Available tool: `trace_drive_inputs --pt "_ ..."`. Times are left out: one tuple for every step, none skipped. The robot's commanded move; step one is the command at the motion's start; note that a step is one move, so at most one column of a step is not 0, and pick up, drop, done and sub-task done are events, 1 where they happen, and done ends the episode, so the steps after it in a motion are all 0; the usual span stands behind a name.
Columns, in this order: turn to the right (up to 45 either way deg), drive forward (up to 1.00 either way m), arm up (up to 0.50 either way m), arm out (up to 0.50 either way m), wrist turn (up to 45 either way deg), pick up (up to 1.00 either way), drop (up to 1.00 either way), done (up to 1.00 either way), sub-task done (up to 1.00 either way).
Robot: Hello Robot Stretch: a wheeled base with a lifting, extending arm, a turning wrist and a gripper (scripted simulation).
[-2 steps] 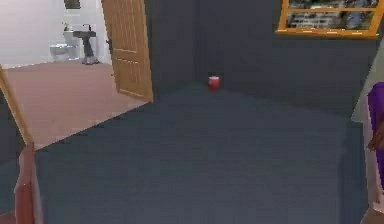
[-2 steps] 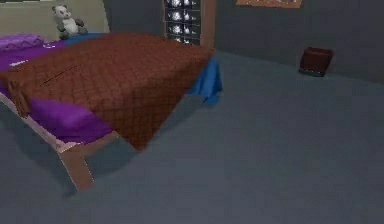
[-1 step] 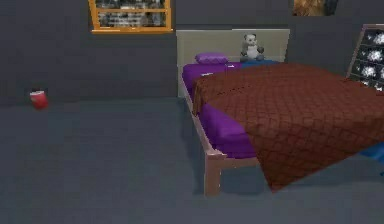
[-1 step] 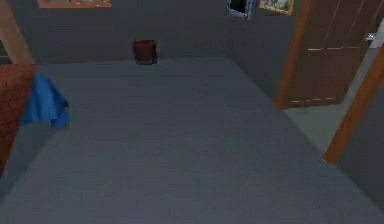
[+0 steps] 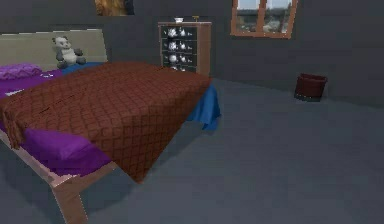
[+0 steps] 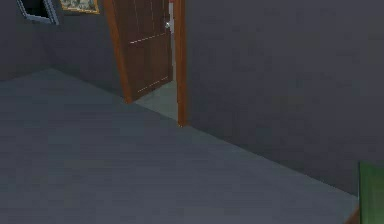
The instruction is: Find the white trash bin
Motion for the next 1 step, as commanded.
trace_drive_inputs --pt "3.0 0.00 0.00 0.00 0.0 0.00 0.00 0.00 0.00"
